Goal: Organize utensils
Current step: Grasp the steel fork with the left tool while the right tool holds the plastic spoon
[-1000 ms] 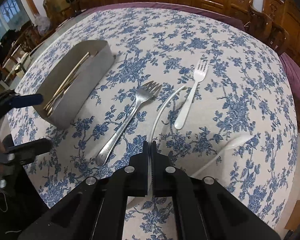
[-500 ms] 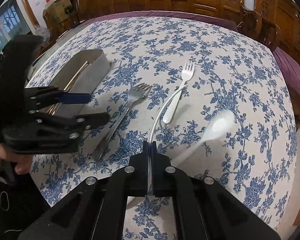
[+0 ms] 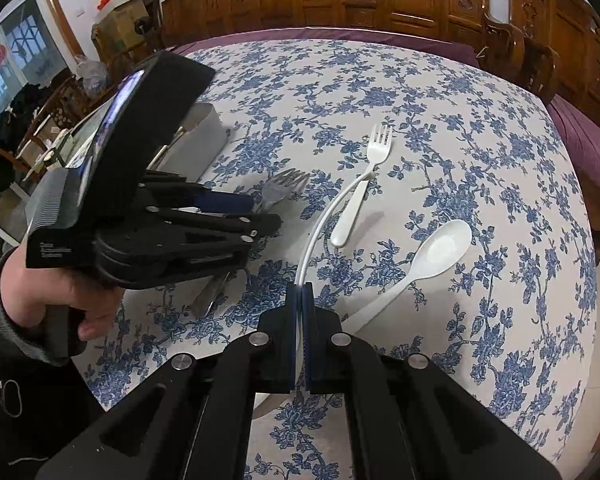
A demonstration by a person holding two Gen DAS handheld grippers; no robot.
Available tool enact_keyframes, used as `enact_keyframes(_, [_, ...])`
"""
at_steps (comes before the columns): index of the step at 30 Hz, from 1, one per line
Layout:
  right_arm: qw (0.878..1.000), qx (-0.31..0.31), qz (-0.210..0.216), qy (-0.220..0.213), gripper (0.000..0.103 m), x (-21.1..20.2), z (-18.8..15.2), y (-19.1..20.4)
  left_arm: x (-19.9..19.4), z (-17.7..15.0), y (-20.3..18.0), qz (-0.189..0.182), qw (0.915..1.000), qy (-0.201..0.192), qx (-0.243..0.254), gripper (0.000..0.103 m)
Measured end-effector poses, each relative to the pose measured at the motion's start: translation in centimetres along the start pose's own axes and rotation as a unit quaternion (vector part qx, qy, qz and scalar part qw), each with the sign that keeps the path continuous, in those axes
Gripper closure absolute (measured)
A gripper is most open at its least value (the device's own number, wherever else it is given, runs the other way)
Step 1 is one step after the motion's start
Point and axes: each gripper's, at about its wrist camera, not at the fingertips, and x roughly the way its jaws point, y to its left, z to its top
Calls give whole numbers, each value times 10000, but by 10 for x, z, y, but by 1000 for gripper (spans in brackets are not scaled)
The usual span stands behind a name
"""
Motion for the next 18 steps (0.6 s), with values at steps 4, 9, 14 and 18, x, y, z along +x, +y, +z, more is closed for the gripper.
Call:
enact_keyframes(4, [10000,-44,-26,-30,100,-3,3,1,3,-1,1,36,10000,44,-17,75])
enact_keyframes(9, [10000,-22,-44,-67,100,-7,3,0,4,-1,2,53,10000,28,-19,76])
enact_keyframes(14, [10000,34,-45,-74,99,-8,2,1,4,-2,5,33,10000,18,-62,95])
enact_keyframes(18, [10000,31,-42,-82,99,-9,1,1,1,-5,7,97,9999,29,-10,97])
